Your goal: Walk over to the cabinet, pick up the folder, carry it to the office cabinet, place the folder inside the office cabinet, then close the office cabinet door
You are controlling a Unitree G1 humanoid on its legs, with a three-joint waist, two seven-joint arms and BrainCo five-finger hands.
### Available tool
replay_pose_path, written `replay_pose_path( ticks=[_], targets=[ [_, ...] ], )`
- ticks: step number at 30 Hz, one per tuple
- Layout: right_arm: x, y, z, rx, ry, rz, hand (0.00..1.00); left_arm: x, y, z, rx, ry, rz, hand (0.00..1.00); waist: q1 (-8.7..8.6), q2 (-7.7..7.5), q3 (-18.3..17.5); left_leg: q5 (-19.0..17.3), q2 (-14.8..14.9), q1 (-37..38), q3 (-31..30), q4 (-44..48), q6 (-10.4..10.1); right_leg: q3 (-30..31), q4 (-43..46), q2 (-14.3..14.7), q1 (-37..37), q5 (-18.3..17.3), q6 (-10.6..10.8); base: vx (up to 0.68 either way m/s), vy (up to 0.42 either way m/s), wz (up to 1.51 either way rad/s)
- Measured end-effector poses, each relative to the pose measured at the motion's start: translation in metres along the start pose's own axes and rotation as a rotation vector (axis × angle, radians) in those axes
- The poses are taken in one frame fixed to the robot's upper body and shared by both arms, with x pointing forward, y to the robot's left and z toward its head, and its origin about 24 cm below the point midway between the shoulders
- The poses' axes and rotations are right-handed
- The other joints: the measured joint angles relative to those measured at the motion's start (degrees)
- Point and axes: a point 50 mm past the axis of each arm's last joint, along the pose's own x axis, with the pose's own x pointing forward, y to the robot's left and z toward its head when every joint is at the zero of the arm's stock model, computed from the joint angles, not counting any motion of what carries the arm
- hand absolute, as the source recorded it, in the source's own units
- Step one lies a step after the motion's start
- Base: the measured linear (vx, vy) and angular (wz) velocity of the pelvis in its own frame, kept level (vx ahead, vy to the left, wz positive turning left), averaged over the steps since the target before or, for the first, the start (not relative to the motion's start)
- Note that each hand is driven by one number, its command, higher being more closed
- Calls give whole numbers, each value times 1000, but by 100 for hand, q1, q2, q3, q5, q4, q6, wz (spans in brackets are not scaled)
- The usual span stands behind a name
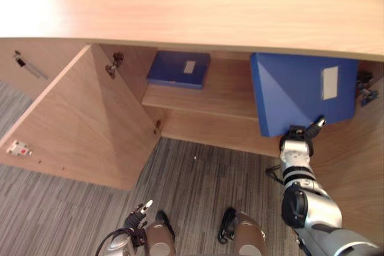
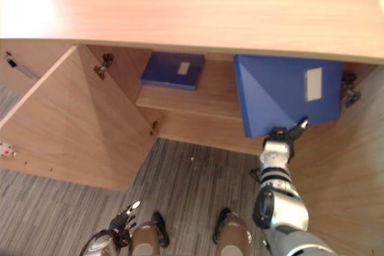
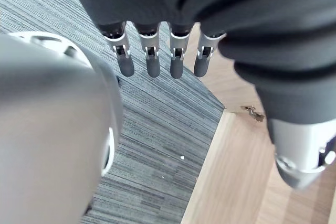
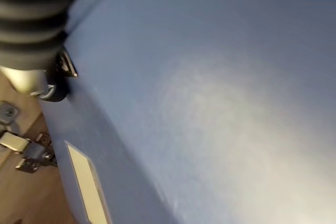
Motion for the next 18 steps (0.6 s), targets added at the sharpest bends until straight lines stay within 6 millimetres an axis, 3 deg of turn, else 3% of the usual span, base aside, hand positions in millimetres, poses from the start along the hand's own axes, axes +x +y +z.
replay_pose_path(
  ticks=[2, 4, 7, 9, 12, 15, 18],
  targets=[
    [2, 10, 3, 9, -14, 11, 100, 1, 0, 3, -7, -17, 9, 0, -5, 26, 114, -86, -8, -76, -160, 173, 87, -27, 237, -58, -27, -147, -30, -59, -123, 19],
    [3, 23, 2, 26, -14, 26, 100, 1, -1, 6, -5, -24, 15, 0, 10, 28, 242, -201, -3, -84, -246, 353, 38, 31, 519, -103, -96, -277, -96, -57, -98, -5],
    [4, 67, -2, 73, 1, 98, 100, 3, -4, 14, -19, -50, 14, 0, 3, 67, 426, -442, 117, -365, -204, 891, -102, 300, 1055, -126, -554, -455, -192, -57, -32, -33],
    [2, 108, 0, 110, 6, 182, 100, 6, -8, 24, -28, -86, 9, 0, 34, 158, 578, -764, 312, -826, -209, 1551, -148, 512, 1474, -67, -1069, -584, -211, -73, 24, -38],
    [-1, 144, 10, 159, -9, 251, 100, 11, -14, 42, -13, -128, -3, 0, 144, 201, 747, -1058, 464, -1318, -262, 2191, -164, 688, 1901, -41, -1598, -662, -242, -36, 51, -26],
    [-3, 167, 25, 243, -33, 278, 100, 14, -19, 52, -8, -153, -14, 0, 175, 227, 851, -1203, 479, -1690, -323, 2542, -190, 732, 2143, -131, -1937, -681, -236, -13, 77, 1],
    [-3, 176, 42, 317, -60, 283, 100, 15, -23, 58, -37, -172, -25, 0, 236, 257, 901, -1314, 471, -1979, -399, 2829, -271, 739, 2344, -257, -2151, -702, -201, -3, 148, 8]
  ],
)
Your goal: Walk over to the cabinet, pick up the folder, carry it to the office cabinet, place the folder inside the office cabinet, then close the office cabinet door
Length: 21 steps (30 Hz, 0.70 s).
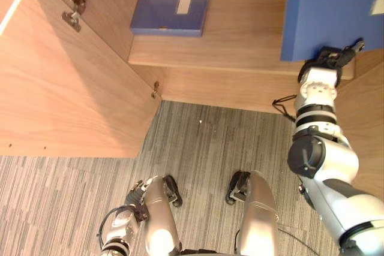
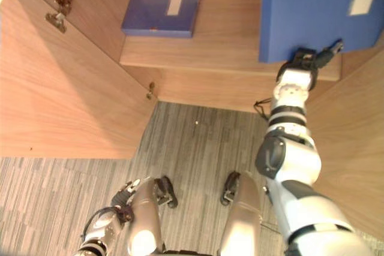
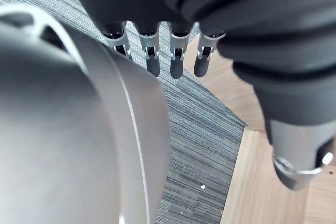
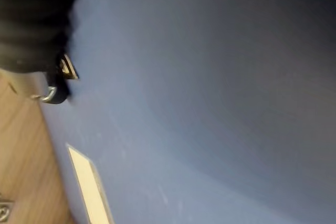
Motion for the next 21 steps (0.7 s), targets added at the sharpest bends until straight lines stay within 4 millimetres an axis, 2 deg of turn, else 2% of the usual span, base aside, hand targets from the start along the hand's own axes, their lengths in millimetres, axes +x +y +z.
replay_pose_path(
  ticks=[5, 12, 16, 21],
  targets=[
    [5, 8, 20, 53, -40, 11, 100, 2, -6, 8, -23, -37, -18, 0, 96, -4, 16, -20, -96, -336, -71, 213, -46, -22, 200, -231, -258, -33, 56, -1, 112, 15],
    [7, 11, 26, 127, -37, -10, 100, 3, -14, 18, -78, -84, -34, 0, 254, -21, 27, 72, -155, -680, -150, 236, -44, -99, 344, -387, -575, -70, 62, -5, 51, 9],
    [8, 22, 30, 134, -23, -16, 100, 3, -16, 22, -116, -104, -33, 0, 267, -55, 48, 214, -240, -808, -187, 144, -85, -210, 398, -527, -666, -92, 37, 0, 41, 17],
    [10, 54, 44, 151, -29, 52, 100, 2, -20, 29, -146, -137, -46, 0, 324, -105, 79, 405, -348, -914, -160, -58, -124, -285, 432, -698, -819, -102, 26, -5, 40, 14]
  ],
)
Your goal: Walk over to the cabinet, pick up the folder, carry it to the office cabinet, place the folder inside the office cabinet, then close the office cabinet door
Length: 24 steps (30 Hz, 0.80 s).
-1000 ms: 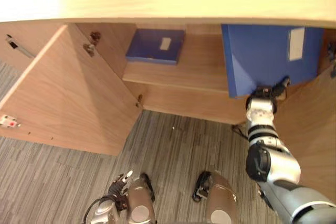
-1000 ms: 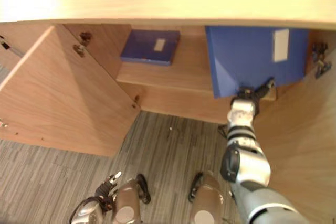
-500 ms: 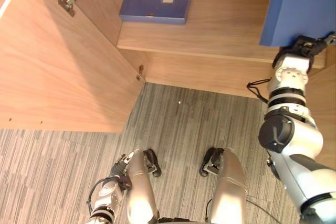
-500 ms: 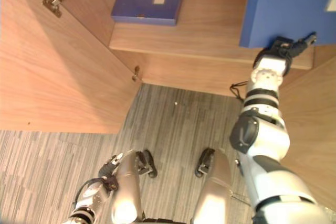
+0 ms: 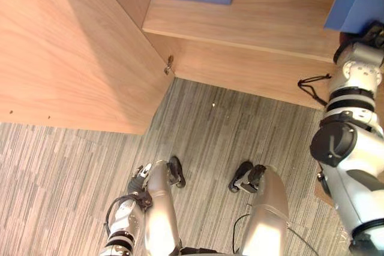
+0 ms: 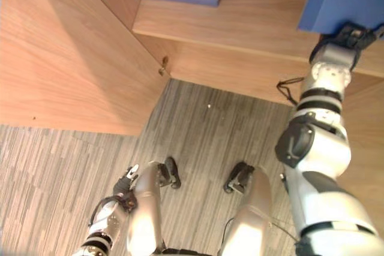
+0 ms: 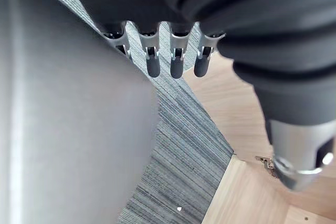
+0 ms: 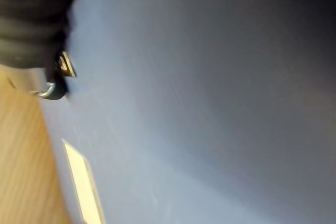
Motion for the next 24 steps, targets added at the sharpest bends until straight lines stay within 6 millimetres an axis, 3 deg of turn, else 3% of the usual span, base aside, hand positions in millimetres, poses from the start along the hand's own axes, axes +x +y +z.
replay_pose_path(
  ticks=[7, 8, 24],
  targets=[
    [3, 13, 16, 30, -20, 6, 100, -1, -2, 2, -7, -15, -7, 0, 7, -26, 16, 45, -81, -69, 6, -34, 2, -90, 93, -175, -70, -47, -19, 4, 59, 8],
    [3, 17, 18, 29, -19, 15, 0, -1, -2, 3, -8, -19, -8, 0, 13, -37, 23, 46, -95, -74, 32, -32, 1, -91, 117, -216, -104, -47, -20, 2, 67, 2],
    [4, 31, 24, -201, -32, 88, 0, -2, 7, 7, -49, -43, 29, 0, -26, -218, 41, 52, -68, -73, 79, 19, 0, -122, 136, -259, -121, -45, -23, -13, 56, -1]
  ],
)
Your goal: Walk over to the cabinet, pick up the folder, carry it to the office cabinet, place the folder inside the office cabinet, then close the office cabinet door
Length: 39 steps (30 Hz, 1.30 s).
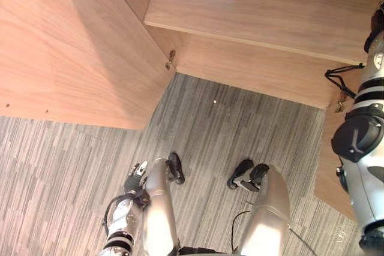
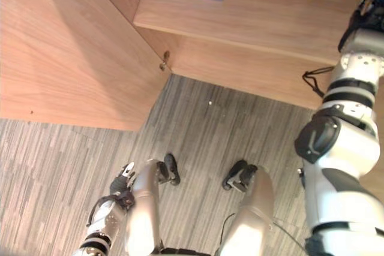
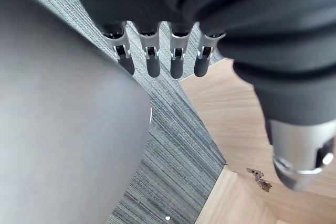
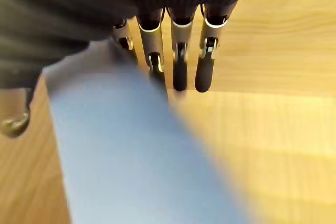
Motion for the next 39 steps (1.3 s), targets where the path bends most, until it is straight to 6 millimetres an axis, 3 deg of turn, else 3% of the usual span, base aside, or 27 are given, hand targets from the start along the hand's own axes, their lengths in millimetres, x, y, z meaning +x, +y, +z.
replay_pose_path(
  ticks=[11, 19, 29, 32, 39],
  targets=[
    [-2, 13, -7, -481, 21, 211, 0, 0, 4, 1, 7, -4, -9, 0, -51, -52, -6, 1, 16, 18, -44, -4, 0, -77, -48, 3, 104, 1, -1, -14, 58, 1],
    [-1, -13, -13, -902, 73, 228, 0, -3, 9, -2, 29, 8, -19, 0, -56, -73, -22, 7, 5, 33, -29, -44, -2, -82, -74, 2, 109, 2, -2, 0, 5, 0],
    [-5, -71, -11, -1620, 189, 197, 0, -5, 17, -10, 88, 51, -21, 0, -79, -92, -126, 17, -16, 229, -20, -189, 32, -149, -191, 13, 331, 2, -2, -4, 50, 0],
    [-6, -80, -6, -1697, 197, 177, 0, -5, 18, -9, 115, 53, -20, 0, -69, -134, -176, 12, -31, 222, -36, -180, 35, -158, -193, 1, 346, 2, -3, -1, 71, 4],
    [-6, -95, 11, -1664, 188, 103, 0, -6, 20, -10, 123, 62, -15, 0, -82, -125, -192, -9, -71, 248, -76, -147, 49, -182, -203, -15, 422, 3, -5, -3, 64, 2]
  ],
)
